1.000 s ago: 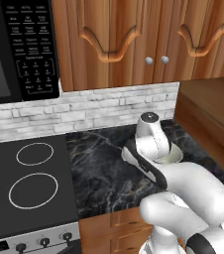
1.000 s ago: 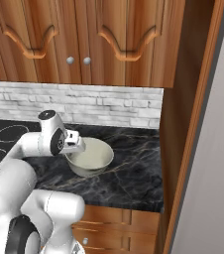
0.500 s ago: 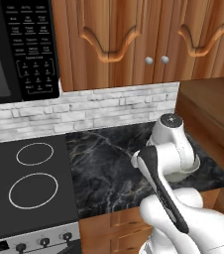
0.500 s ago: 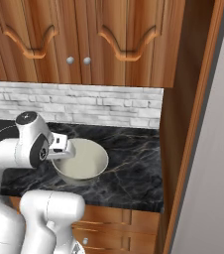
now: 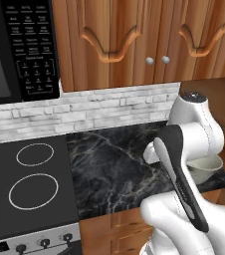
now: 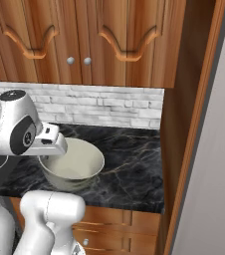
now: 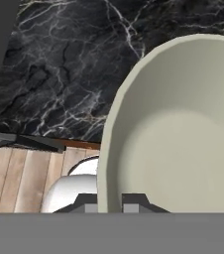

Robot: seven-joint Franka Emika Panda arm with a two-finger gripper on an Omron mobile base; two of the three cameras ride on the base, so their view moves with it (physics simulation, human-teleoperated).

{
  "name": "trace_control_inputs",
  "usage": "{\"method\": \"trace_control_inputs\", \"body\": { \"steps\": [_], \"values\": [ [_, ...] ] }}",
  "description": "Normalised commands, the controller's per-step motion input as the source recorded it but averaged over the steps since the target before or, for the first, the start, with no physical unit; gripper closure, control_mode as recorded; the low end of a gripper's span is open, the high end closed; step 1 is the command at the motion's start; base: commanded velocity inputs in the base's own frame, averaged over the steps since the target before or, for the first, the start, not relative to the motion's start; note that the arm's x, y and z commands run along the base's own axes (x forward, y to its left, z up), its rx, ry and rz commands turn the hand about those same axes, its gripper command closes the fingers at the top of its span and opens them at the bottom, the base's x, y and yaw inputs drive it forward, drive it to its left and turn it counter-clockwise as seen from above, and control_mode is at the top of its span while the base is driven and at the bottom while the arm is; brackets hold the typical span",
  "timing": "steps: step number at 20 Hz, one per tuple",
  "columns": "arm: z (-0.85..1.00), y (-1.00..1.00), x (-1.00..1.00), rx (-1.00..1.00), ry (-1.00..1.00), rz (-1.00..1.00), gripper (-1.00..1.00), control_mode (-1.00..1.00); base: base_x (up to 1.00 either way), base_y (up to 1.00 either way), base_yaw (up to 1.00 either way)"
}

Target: Pick the cup and bowl from the counter and place them on the counter next to the sink.

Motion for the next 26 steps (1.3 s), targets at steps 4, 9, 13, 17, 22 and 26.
{"method": "trace_control_inputs", "body": {
  "steps": [4,9,13,17,22,26],
  "values": [
    [0.47,0.0,-0.18,0.02,0.1,0.0,1.0,-1.0,0.0,0.0,0.0],
    [0.0,0.0,0.0,0.0,0.0,0.0,1.0,-1.0,0.0,0.0,0.0],
    [0.0,0.0,-0.03,0.0,0.0,0.0,1.0,-1.0,0.0,0.0,0.0],
    [0.0,0.0,0.0,0.0,0.0,0.0,1.0,-1.0,0.0,0.0,0.0],
    [0.0,0.0,0.0,0.0,0.0,0.0,1.0,-1.0,0.0,0.0,0.0],
    [0.0,0.0,0.0,0.0,0.0,0.0,1.0,1.0,0.0,0.0,0.0]
  ]
}}
